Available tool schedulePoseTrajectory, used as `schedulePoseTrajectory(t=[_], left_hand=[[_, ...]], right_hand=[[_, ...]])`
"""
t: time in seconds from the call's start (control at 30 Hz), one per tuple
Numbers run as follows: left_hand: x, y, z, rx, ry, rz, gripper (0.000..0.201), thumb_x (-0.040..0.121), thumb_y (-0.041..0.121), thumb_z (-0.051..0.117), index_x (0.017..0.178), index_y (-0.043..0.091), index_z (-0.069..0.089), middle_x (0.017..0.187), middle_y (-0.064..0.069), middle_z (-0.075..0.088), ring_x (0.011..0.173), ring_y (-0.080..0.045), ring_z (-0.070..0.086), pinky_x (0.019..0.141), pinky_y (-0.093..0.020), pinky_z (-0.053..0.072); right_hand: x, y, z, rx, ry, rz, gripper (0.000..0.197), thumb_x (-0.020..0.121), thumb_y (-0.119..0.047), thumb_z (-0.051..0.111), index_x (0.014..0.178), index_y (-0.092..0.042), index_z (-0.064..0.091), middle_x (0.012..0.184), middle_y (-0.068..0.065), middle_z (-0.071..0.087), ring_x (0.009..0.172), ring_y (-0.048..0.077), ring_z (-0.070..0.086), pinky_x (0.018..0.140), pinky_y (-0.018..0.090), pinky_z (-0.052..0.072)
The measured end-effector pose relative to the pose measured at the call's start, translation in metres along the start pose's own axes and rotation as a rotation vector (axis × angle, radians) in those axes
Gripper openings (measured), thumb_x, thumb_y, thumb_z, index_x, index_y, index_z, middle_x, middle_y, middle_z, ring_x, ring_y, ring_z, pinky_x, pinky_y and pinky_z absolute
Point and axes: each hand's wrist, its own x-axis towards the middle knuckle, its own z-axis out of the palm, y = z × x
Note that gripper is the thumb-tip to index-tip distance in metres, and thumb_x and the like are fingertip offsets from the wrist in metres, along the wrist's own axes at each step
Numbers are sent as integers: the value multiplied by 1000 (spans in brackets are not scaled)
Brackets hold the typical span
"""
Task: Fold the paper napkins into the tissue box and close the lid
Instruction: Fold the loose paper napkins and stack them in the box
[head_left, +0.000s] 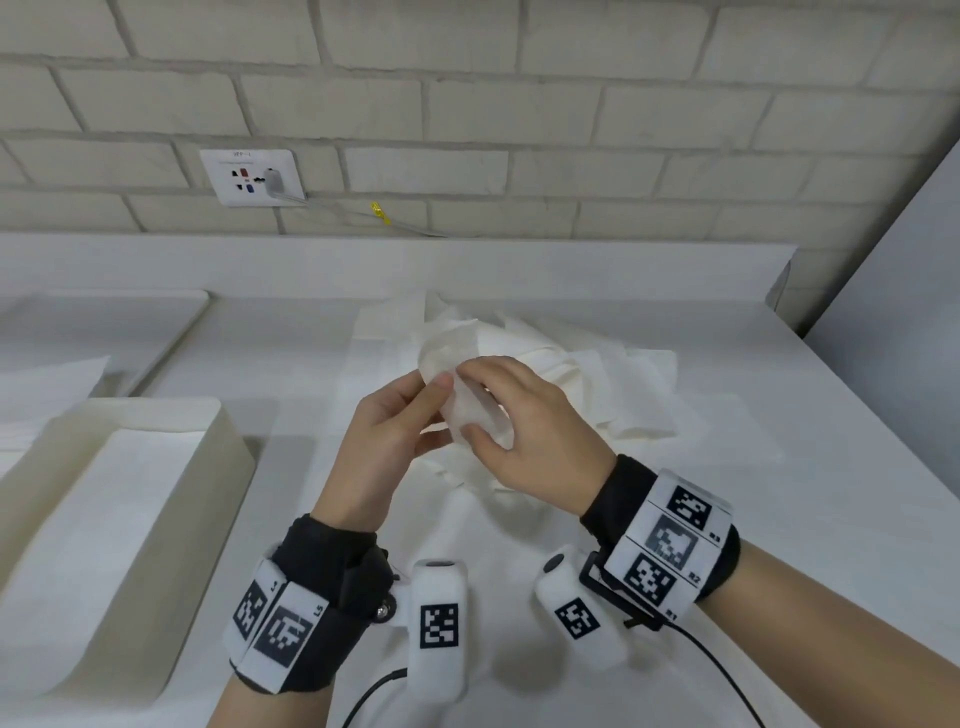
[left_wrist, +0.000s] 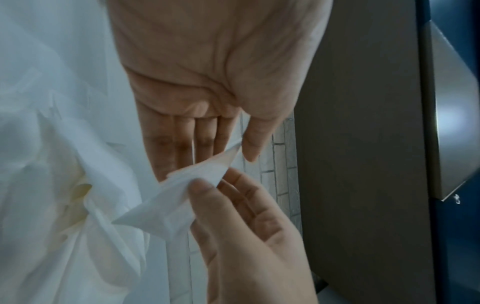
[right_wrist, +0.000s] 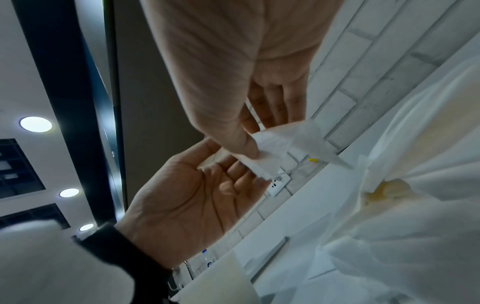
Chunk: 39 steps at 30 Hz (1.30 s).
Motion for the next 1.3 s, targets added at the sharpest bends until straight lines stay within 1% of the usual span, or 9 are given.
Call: schedulePoseTrajectory(t=[0.13, 0.27, 0.47, 0.7, 0.73, 0.87, 0.97, 1.03, 1.3], left_hand=[[-1, -3, -3, -94, -22, 9, 18, 83, 23, 66, 98, 14, 71, 92, -3, 71, 84, -14, 69, 76, -25, 56], [0, -2, -2, -169, -10, -8, 24, 86, 23, 52, 97, 10, 69, 87, -3, 73, 80, -13, 69, 68, -21, 54], [0, -7, -5, -217, -14, -25, 20, 81, 28, 67, 85, 8, 70, 88, -9, 68, 87, -21, 68, 78, -26, 55], [0, -10, 1, -151, 9, -35, 12, 72, 19, 74, 62, 20, 68, 76, -9, 60, 82, -15, 68, 70, -21, 53], [0, -9, 3, -147, 7, -45, 4, 71, 19, 74, 69, 20, 71, 78, -9, 61, 83, -14, 68, 70, -21, 52], [-1, -12, 7, -125, -4, -61, 37, 73, 13, 77, 109, 12, 67, 98, -6, 72, 91, -17, 70, 79, -26, 56], [0, -16, 8, -130, 67, -57, 42, 76, 3, 72, 117, 7, 62, 92, -8, 71, 88, -22, 70, 84, -30, 56], [1, -17, 6, -122, 140, -37, 33, 81, -6, 65, 112, 6, 61, 65, 1, 62, 67, -13, 67, 78, -28, 58], [2, -21, -14, -58, 230, -86, 20, 87, -9, 52, 85, 8, 63, 64, 1, 62, 60, -10, 62, 61, -21, 55]], right_hand=[[0, 1, 1, -49, -90, -7, 65, 84, -11, 63, 142, -9, 34, 147, 3, 30, 132, 11, 30, 101, 8, 21], [-1, 1, -2, -107, -128, -23, 57, 89, -2, 52, 142, -8, 33, 151, 6, 26, 138, 17, 29, 107, 14, 22], [0, 7, -7, 70, -148, -13, 51, 92, -30, 36, 137, -7, 44, 147, 6, 36, 134, 13, 35, 109, 11, 22], [-5, 8, -13, 303, -300, 168, 37, 99, -34, 27, 136, -36, 33, 151, -15, 25, 138, -7, 16, 114, 17, 13], [-5, 7, -12, 365, -279, 199, 36, 99, -33, 28, 134, -37, 36, 149, -17, 28, 135, -9, 19, 113, 15, 16], [-4, 7, -13, 393, -146, 240, 35, 100, -25, 33, 131, -21, 50, 134, -13, 49, 121, -10, 39, 101, 4, 26], [-1, 9, -14, 371, 15, 260, 30, 100, -24, 35, 99, -12, 63, 91, -1, 65, 88, 3, 56, 83, 22, 44], [2, 11, -18, 381, 123, 281, 35, 100, -24, 37, 84, 2, 55, 73, 19, 51, 69, 14, 46, 68, 33, 40], [13, 16, -45, 600, 448, 382, 29, 100, -15, 38, 78, -19, 56, 76, -3, 59, 68, 4, 58, 62, 21, 52]])
